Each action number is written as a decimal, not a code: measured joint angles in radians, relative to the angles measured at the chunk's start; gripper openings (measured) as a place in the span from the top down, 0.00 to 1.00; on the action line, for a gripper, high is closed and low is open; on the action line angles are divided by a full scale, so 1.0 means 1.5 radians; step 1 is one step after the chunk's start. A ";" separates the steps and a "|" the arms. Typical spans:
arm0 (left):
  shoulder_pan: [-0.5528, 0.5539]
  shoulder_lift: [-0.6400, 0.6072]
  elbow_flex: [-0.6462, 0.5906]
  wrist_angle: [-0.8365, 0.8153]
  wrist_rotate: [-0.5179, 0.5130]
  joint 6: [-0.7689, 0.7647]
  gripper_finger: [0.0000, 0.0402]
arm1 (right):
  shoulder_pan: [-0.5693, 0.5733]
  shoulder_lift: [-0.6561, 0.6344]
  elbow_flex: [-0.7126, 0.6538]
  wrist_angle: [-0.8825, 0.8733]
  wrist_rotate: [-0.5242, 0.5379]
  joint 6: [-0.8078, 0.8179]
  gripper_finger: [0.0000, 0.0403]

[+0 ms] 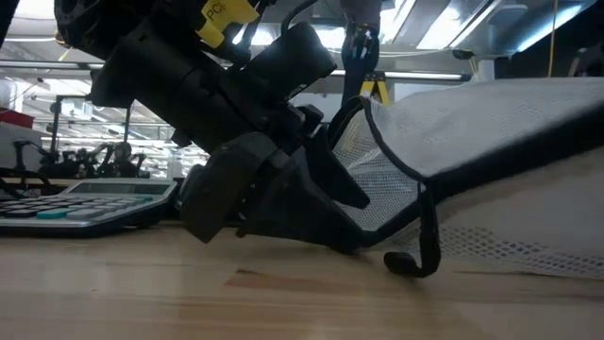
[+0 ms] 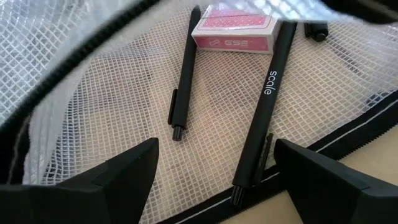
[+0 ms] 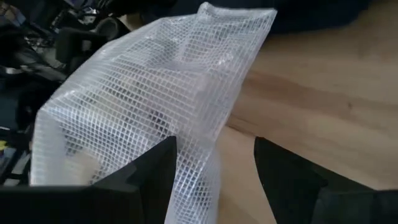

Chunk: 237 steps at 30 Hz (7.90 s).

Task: Unpack backpack
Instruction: Remove the black pens and game card from the transparent zip bag

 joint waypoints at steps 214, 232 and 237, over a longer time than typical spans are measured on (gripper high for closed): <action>0.227 -0.204 0.004 0.024 0.277 -0.022 0.23 | 0.158 0.024 0.209 -0.422 -0.409 0.083 0.44; 0.290 -0.204 0.004 0.010 0.287 -0.053 0.23 | 0.178 0.083 0.199 -0.481 -0.448 -0.225 0.44; 0.289 -0.204 0.004 0.000 0.288 -0.056 0.23 | 0.169 0.123 0.197 -0.512 -0.295 -0.203 0.44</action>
